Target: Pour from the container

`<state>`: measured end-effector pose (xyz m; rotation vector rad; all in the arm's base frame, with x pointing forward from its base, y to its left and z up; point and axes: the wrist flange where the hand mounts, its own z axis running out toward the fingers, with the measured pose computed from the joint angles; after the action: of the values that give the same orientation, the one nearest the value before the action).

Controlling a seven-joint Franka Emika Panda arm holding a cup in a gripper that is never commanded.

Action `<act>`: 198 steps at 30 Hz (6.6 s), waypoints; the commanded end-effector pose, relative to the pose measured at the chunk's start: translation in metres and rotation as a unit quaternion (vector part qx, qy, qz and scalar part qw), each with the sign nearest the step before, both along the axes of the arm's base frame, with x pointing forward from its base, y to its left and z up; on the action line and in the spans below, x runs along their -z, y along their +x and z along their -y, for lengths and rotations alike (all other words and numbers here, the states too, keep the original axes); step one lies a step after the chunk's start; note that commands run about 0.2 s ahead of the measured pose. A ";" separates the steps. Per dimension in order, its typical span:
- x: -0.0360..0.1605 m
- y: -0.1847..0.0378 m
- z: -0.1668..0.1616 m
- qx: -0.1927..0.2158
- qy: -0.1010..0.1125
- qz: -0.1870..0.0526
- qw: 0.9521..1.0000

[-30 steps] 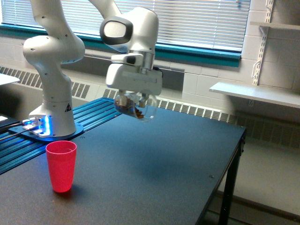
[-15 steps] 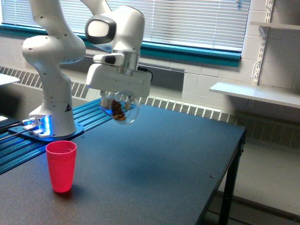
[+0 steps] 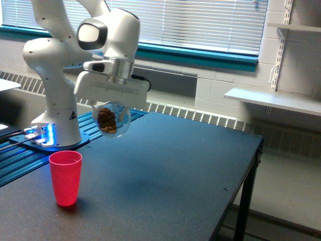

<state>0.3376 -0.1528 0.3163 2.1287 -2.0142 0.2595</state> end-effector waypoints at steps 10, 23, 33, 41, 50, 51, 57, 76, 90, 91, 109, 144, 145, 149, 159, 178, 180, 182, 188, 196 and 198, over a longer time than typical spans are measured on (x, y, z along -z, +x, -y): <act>-0.001 -0.026 0.020 0.050 0.003 0.019 0.999; 0.000 -0.043 0.028 0.061 0.015 0.018 0.998; 0.003 -0.062 0.041 0.081 0.026 0.012 0.996; 0.006 -0.076 0.052 0.093 0.037 0.005 0.995; 0.007 -0.086 0.068 0.103 0.043 -0.001 0.994; 0.007 -0.086 0.070 0.103 0.044 -0.002 0.994; 0.012 -0.089 0.075 0.100 0.052 -0.012 0.994; 0.023 -0.077 0.091 0.085 0.070 -0.041 0.993; 0.031 -0.065 0.088 0.068 0.088 -0.077 0.991; 0.031 -0.064 0.089 0.068 0.087 -0.078 0.991; 0.033 -0.055 0.088 0.066 0.085 -0.094 0.990; 0.034 -0.050 0.090 0.049 0.085 -0.139 0.985; 0.034 -0.049 0.090 0.048 0.084 -0.140 0.985; 0.035 -0.048 0.088 0.044 0.083 -0.145 0.985; 0.035 -0.044 0.086 0.038 0.082 -0.150 0.984; 0.039 -0.051 0.076 0.028 0.092 -0.176 0.980; 0.038 -0.052 0.076 0.027 0.091 -0.178 0.979; 0.039 -0.053 0.075 0.027 0.092 -0.180 0.979; 0.037 -0.053 0.074 0.026 0.093 -0.181 0.979; 0.035 -0.052 0.076 0.028 0.091 -0.177 0.980; 0.035 -0.053 0.077 0.030 0.090 -0.177 0.980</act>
<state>0.2841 -0.2302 0.2786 2.0216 -1.9591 -0.3090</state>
